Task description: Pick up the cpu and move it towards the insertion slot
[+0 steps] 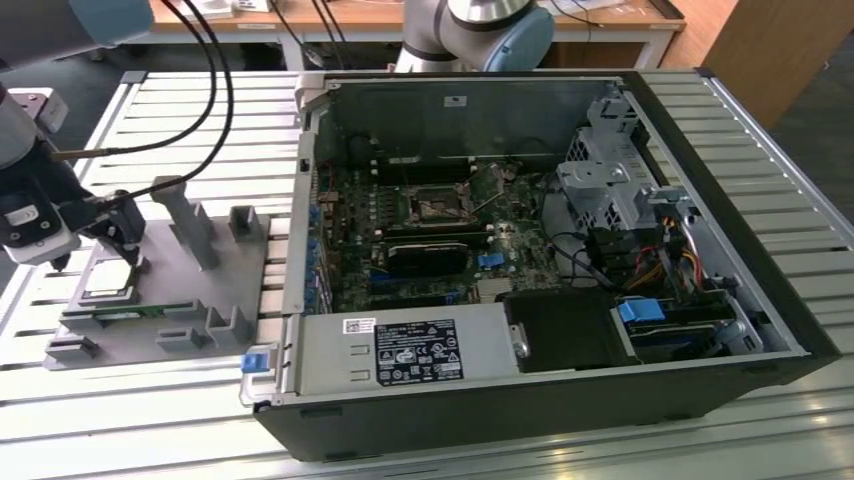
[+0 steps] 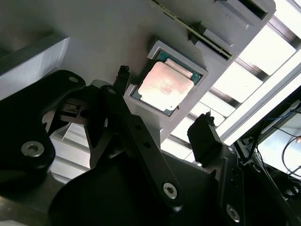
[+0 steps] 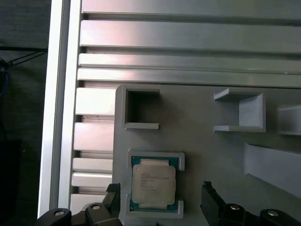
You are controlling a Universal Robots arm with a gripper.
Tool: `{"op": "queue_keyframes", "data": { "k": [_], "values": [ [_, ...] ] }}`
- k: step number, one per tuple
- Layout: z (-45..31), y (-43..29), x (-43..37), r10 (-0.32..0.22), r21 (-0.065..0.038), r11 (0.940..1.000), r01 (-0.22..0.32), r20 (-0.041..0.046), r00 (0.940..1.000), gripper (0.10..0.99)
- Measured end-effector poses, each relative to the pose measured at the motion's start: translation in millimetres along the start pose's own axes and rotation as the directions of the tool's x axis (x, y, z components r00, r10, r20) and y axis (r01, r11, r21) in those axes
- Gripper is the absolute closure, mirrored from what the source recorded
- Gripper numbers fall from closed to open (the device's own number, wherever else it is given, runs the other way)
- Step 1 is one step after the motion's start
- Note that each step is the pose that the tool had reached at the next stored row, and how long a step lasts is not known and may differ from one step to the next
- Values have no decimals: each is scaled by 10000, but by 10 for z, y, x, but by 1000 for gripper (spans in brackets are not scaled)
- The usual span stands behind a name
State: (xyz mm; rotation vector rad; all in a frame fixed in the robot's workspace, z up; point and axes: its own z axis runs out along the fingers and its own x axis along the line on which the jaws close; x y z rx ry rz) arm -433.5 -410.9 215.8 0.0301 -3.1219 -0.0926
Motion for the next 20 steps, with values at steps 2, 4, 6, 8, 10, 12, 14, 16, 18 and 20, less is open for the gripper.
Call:
{"op": "queue_keyframes", "data": {
  "k": [2,4,6,8,10,12,14,16,18,20],
  "values": [
    [23,-3,-1,-1,-1,10000,1,0,10000,310],
    [41,-4,-1,-1,0,10000,1,-1,10000,310],
    [61,-8,2,-1,-1,10000,1,-2,10000,310],
    [81,-12,8,-22,-13,10000,22,-1,10000,310],
    [100,-14,10,-35,-14,10000,35,-2,10000,310],
    [120,-15,13,-35,-14,10000,35,-2,10000,310],
    [145,-16,16,-35,-14,10000,35,-2,10000,310],
    [174,-18,16,-35,-14,10000,35,-2,10000,310],
    [206,-20,17,-35,-14,10000,35,-2,10000,310],
    [239,-22,17,-35,-13,10000,35,-3,10000,310]
  ]
}}
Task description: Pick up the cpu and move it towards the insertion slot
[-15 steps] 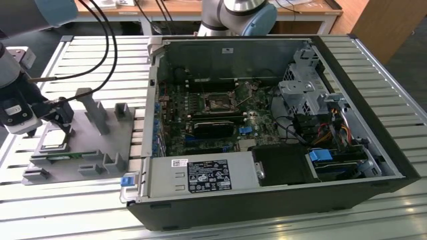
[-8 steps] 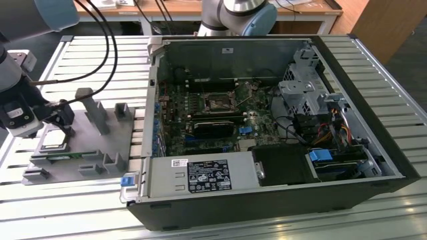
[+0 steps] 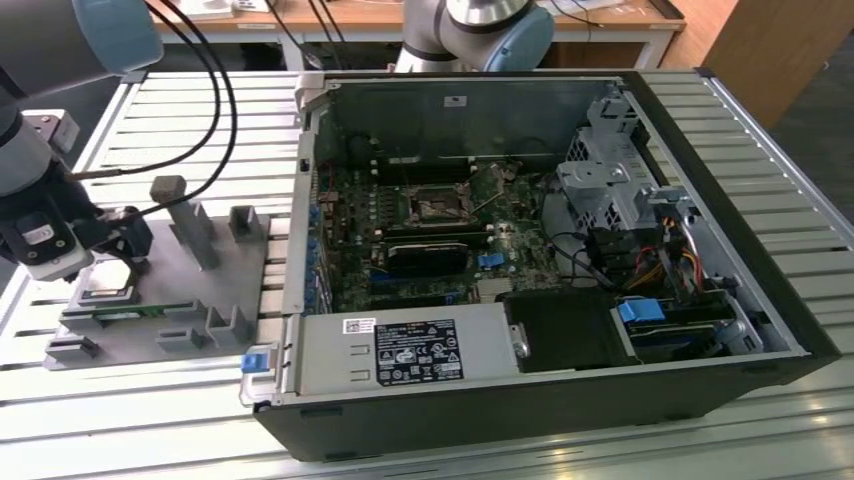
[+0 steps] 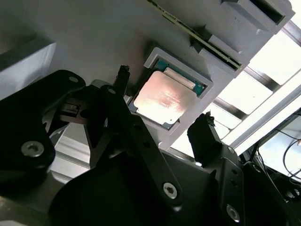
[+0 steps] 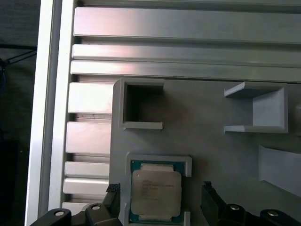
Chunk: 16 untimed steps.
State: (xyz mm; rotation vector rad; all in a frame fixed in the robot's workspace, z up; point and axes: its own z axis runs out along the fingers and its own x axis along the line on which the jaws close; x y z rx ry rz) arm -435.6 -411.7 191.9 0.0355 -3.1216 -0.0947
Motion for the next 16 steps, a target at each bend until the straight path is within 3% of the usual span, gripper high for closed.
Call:
{"op": "queue_keyframes", "data": {
  "k": [7,8,14,15,16],
  "values": [
    [61,-3,21,0,-2,10000,0,2,10000,325],
    [64,-3,25,0,-1,10000,0,0,10000,392],
    [90,-4,42,0,-2,10000,0,1,10000,392],
    [90,-4,44,0,-1,10000,0,0,10000,408],
    [90,-4,45,0,-1,10000,0,-1,10000,478]
  ]
}}
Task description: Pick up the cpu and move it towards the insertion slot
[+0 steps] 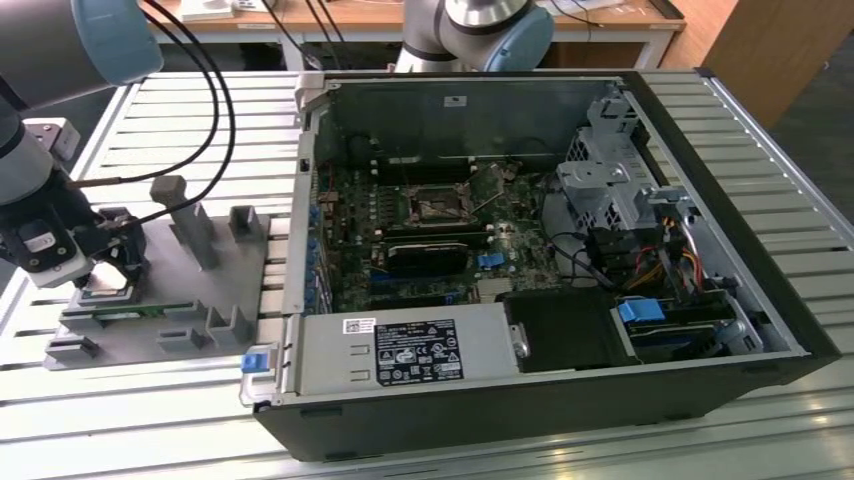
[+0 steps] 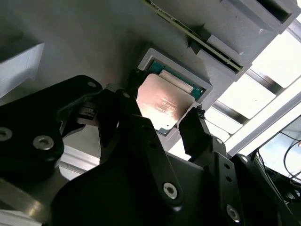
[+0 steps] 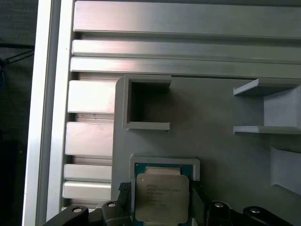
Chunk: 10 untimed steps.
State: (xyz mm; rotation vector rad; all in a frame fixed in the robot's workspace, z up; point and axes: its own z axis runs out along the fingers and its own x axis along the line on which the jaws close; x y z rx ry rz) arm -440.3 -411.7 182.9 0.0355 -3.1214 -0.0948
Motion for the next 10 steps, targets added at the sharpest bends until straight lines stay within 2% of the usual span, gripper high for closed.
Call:
{"op": "queue_keyframes", "data": {
  "k": [6,10],
  "values": [
    [3,0,1,0,0,10000,0,2,10000,478],
    [3,0,1,0,0,10000,0,1,10000,545]
  ]
}}
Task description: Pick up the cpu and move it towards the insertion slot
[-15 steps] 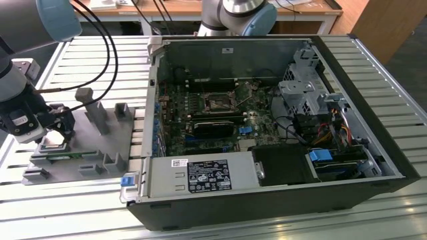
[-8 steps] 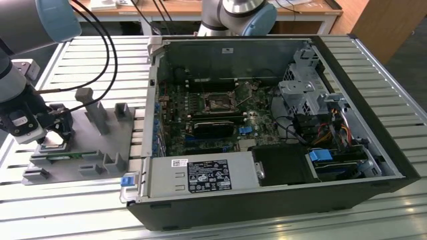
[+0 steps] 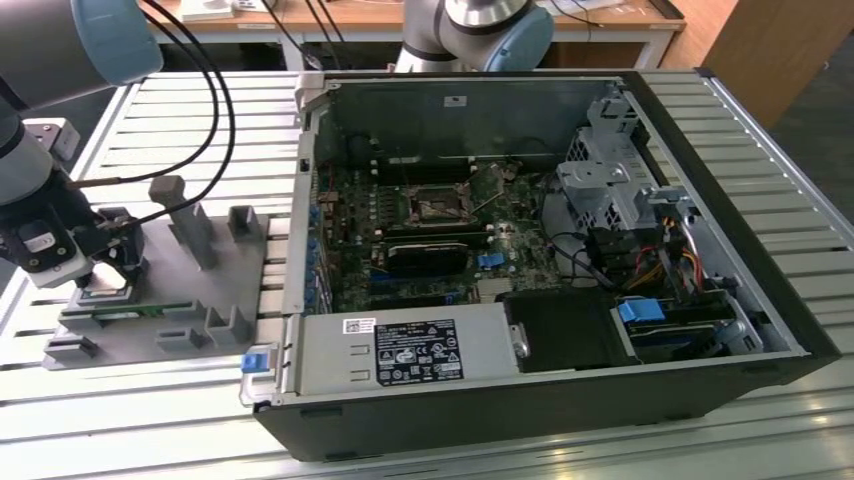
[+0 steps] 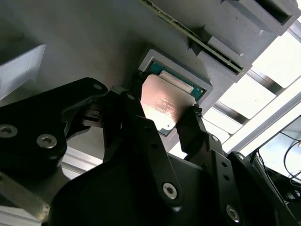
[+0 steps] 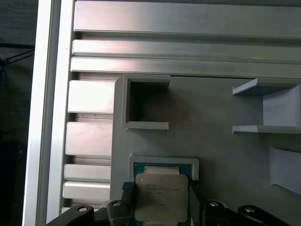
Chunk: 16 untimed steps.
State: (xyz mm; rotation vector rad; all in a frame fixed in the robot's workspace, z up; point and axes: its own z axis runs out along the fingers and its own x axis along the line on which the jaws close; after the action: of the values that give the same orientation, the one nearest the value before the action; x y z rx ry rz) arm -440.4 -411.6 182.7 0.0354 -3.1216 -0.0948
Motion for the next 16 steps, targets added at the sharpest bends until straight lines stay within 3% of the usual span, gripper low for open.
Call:
{"op": "queue_keyframes", "data": {
  "k": [6,16],
  "values": [
    [-9,1,0,0,-2,10000,0,4,10000,545],
    [-108,7,2,0,-1,10000,0,1,10000,545]
  ]
}}
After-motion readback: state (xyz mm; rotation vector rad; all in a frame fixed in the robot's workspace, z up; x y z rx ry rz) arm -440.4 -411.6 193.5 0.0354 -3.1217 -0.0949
